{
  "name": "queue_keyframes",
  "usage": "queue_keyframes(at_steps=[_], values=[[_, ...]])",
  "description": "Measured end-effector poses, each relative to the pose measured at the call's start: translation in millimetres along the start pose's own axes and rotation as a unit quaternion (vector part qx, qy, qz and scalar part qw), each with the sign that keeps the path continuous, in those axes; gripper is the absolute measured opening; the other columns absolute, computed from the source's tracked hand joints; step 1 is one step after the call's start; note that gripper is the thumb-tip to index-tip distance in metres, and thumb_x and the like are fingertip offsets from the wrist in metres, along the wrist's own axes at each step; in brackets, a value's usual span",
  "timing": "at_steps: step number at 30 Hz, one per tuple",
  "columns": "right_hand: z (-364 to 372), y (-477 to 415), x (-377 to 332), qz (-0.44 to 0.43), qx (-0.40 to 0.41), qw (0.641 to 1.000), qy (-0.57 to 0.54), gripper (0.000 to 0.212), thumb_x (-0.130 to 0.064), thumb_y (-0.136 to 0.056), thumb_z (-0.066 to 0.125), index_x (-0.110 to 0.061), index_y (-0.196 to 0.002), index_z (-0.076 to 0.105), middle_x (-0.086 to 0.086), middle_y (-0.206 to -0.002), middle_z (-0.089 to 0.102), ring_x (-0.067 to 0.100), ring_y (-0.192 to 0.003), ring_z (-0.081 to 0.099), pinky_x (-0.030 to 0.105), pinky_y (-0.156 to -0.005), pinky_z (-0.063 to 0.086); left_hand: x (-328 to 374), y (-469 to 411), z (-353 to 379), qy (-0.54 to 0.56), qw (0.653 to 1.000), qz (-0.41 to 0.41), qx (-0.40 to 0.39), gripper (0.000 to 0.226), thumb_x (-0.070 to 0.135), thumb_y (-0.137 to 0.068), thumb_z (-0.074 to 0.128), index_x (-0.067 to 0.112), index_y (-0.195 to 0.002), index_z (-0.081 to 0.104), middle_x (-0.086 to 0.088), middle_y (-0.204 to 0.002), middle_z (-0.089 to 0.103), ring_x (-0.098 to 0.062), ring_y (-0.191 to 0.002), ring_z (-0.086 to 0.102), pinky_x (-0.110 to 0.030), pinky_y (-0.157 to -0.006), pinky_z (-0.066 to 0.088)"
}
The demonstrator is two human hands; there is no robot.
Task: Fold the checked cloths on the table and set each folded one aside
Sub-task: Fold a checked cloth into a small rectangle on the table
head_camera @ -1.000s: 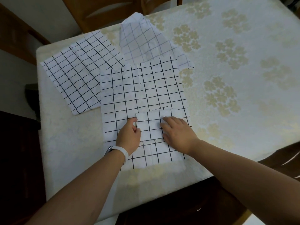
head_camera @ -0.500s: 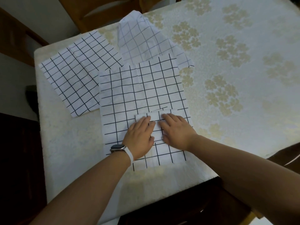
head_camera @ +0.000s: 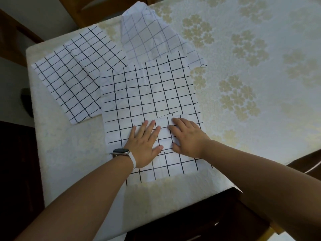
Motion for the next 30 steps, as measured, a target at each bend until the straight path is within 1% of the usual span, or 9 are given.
queue_keyframes(at_steps=[2, 5, 11, 14, 17, 20, 22, 26, 30], values=[[-2.5, 0.5, -1.8, 0.002, -0.003, 1.000, 0.000, 0.065, -0.047, -0.085, 0.047, -0.010, -0.138, 0.046, 0.020, -0.147, 0.042, 0.037, -0.135, 0.039, 0.050, -0.109, 0.037, 1.3, -5.3, -18.6, 0.008, 0.999, 0.013, 0.038, 0.075, 0.065, -0.092, 0.024, 0.024, -0.153, 0.011, -0.002, -0.162, 0.004, -0.026, -0.148, 0.003, -0.050, -0.117, 0.008], [-7.7, 2.2, -4.2, 0.021, 0.005, 0.999, -0.025, 0.061, -0.040, -0.082, 0.057, -0.009, -0.134, 0.049, 0.020, -0.145, 0.042, 0.037, -0.133, 0.041, 0.049, -0.108, 0.038, -4.0, -17.6, -53.9, 0.046, 0.992, -0.013, 0.113, 0.067, 0.060, -0.084, 0.048, 0.023, -0.138, 0.038, -0.001, -0.143, 0.039, -0.024, -0.131, 0.036, -0.042, -0.107, 0.026], [-16.5, 33.3, -19.0, 0.108, 0.098, 0.974, -0.173, 0.042, -0.029, -0.079, 0.058, -0.006, -0.114, 0.064, 0.014, -0.116, 0.060, 0.035, -0.100, 0.059, 0.042, -0.080, 0.053, -13.8, -45.5, -69.9, 0.105, 0.987, -0.104, 0.062, 0.059, 0.064, -0.084, 0.050, 0.025, -0.128, 0.046, 0.000, -0.127, 0.052, -0.024, -0.118, 0.048, -0.043, -0.098, 0.031], [-4.2, 59.2, -10.7, 0.250, 0.108, 0.907, -0.322, 0.035, -0.024, -0.083, 0.059, -0.009, -0.114, 0.064, 0.007, -0.112, 0.059, 0.025, -0.101, 0.058, 0.034, -0.084, 0.049, -11.8, -45.2, -64.8, 0.168, 0.976, -0.139, -0.002, 0.056, 0.069, -0.082, 0.049, 0.025, -0.115, 0.049, 0.003, -0.113, 0.058, -0.024, -0.107, 0.055, -0.042, -0.096, 0.033], [22.8, 93.9, -2.2, 0.408, 0.086, 0.779, -0.468, 0.037, -0.026, -0.085, 0.061, -0.014, -0.120, 0.056, 0.000, -0.111, 0.055, 0.016, -0.098, 0.057, 0.029, -0.084, 0.047, -3.9, -34.6, -54.5, 0.213, 0.964, -0.154, -0.047, 0.045, 0.067, -0.082, 0.050, 0.025, -0.098, 0.048, 0.005, -0.093, 0.060, -0.021, -0.088, 0.056, -0.037, -0.086, 0.039], [33.6, 119.9, -5.7, 0.474, 0.106, 0.668, -0.563, 0.031, -0.023, -0.088, 0.059, -0.019, -0.116, 0.048, -0.001, -0.101, 0.054, 0.011, -0.083, 0.056, 0.028, -0.067, 0.045, 7.6, -23.6, -47.0, 0.219, 0.963, -0.139, -0.068, 0.043, 0.066, -0.082, 0.052, 0.024, -0.091, 0.049, 0.005, -0.085, 0.057, -0.019, -0.081, 0.054, -0.033, -0.077, 0.042], [42.7, 130.2, -9.6, 0.494, 0.100, 0.617, -0.604, 0.025, -0.021, -0.087, 0.059, -0.018, -0.108, 0.045, 0.003, -0.095, 0.056, 0.014, -0.077, 0.055, 0.028, -0.060, 0.040, 17.0, -16.8, -42.0, 0.202, 0.969, -0.119, -0.081, 0.041, 0.065, -0.084, 0.051, 0.024, -0.084, 0.047, 0.007, -0.077, 0.052, -0.019, -0.077, 0.053, -0.033, -0.074, 0.041], [49.5, 137.0, -8.4, 0.504, 0.079, 0.616, -0.601, 0.020, -0.020, -0.085, 0.061, -0.015, -0.087, 0.042, -0.001, -0.076, 0.049, 0.013, -0.063, 0.047, 0.025, -0.049, 0.031, 25.2, 2.5, -24.0, 0.291, 0.944, -0.135, -0.077, 0.037, 0.052, -0.085, 0.057, 0.023, -0.067, 0.044, 0.004, -0.064, 0.047, -0.018, -0.062, 0.049, -0.028, -0.057, 0.036], [52.0, 138.3, -6.8, 0.508, 0.102, 0.600, -0.610, 0.035, -0.016, -0.081, 0.061, -0.025, -0.071, 0.029, -0.003, -0.067, 0.037, 0.012, -0.053, 0.034, 0.024, -0.044, 0.028, 28.0, 24.8, -9.4, 0.353, 0.920, -0.162, -0.057, 0.033, 0.038, -0.087, 0.059, 0.018, -0.066, 0.044, 0.003, -0.062, 0.046, -0.016, -0.057, 0.045, -0.027, -0.054, 0.035]])
Point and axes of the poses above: each hand's wrist, its own y-axis away from the middle knuckle, its own z-axis out of the palm, x = y × z, the point moved 10 cm from there along -y, towards the middle knuckle
